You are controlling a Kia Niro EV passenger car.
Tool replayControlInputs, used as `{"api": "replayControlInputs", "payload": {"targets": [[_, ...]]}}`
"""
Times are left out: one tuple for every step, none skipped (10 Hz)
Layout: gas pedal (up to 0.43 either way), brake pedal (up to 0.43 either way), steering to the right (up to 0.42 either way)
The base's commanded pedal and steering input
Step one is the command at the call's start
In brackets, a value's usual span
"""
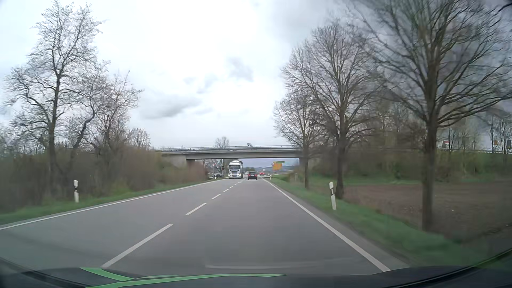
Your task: Follow the waypoints while adhering to traffic rules and regulations
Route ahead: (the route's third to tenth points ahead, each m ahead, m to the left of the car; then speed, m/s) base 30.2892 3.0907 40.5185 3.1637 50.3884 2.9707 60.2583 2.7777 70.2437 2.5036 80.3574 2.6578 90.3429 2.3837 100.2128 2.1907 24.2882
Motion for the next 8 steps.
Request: {"api": "replayControlInputs", "payload": {"targets": [[0.177, 0.0, 0.0], [0.177, 0.0, 0.001], [0.177, 0.0, 0.0], [0.177, 0.0, 0.001], [0.177, 0.0, 0.0], [0.189, 0.0, 0.0], [0.189, 0.0, 0.001], [0.189, 0.0, 0.0]]}}
